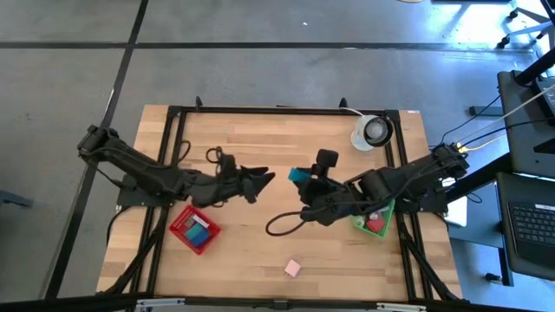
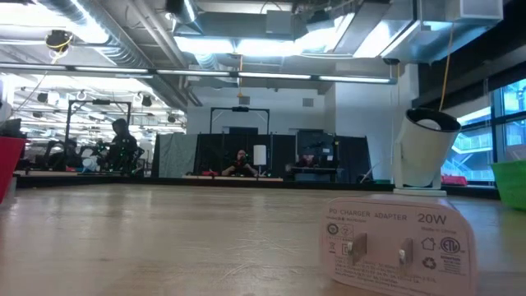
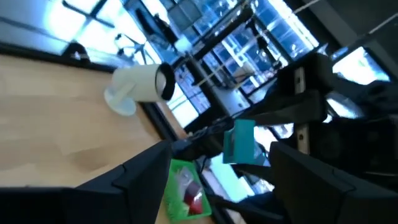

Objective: Pick & Place Office items
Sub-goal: Put the light blue digital clock into the red bin, then put the light pink power adapter into the green bin

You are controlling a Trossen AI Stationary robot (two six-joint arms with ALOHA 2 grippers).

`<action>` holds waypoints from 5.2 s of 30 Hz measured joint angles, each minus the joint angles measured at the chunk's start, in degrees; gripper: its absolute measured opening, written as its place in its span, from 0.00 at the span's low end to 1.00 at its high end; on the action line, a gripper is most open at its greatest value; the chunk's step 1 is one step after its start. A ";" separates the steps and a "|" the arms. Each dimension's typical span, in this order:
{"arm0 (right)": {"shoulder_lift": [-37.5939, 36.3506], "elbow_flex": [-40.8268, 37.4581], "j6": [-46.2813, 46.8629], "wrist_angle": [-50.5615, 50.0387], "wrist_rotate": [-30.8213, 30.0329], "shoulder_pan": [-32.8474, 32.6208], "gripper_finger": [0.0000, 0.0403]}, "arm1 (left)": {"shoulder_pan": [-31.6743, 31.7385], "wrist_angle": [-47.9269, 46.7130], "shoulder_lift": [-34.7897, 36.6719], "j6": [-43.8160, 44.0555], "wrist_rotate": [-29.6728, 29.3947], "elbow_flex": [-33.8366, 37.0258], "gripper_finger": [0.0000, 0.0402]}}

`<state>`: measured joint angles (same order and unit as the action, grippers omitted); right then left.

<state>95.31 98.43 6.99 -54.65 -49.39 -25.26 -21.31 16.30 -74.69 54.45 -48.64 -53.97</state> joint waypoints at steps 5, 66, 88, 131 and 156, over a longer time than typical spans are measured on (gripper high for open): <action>0.42 0.02 3.06 0.06 4.81 1.78 0.42 | 3.04 2.85 -4.02 2.98 5.71 0.02 0.67; -0.83 0.00 18.07 -22.31 30.73 8.37 0.80 | 15.54 -14.00 -2.49 8.67 43.76 -0.05 0.16; -0.85 0.00 17.83 -19.24 22.22 6.42 0.80 | -17.46 -79.57 8.32 59.00 45.54 0.00 0.17; -0.85 0.00 19.45 -15.37 25.09 7.54 0.80 | -21.34 -88.62 -8.42 66.26 47.21 0.03 0.34; 2.05 -8.64 12.61 -6.84 32.46 -1.60 0.80 | -21.34 -78.85 -6.89 63.64 22.65 -13.07 0.42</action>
<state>97.36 89.79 19.60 -61.49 -16.93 -26.86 -42.65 -62.55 -81.58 118.09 -25.99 -67.05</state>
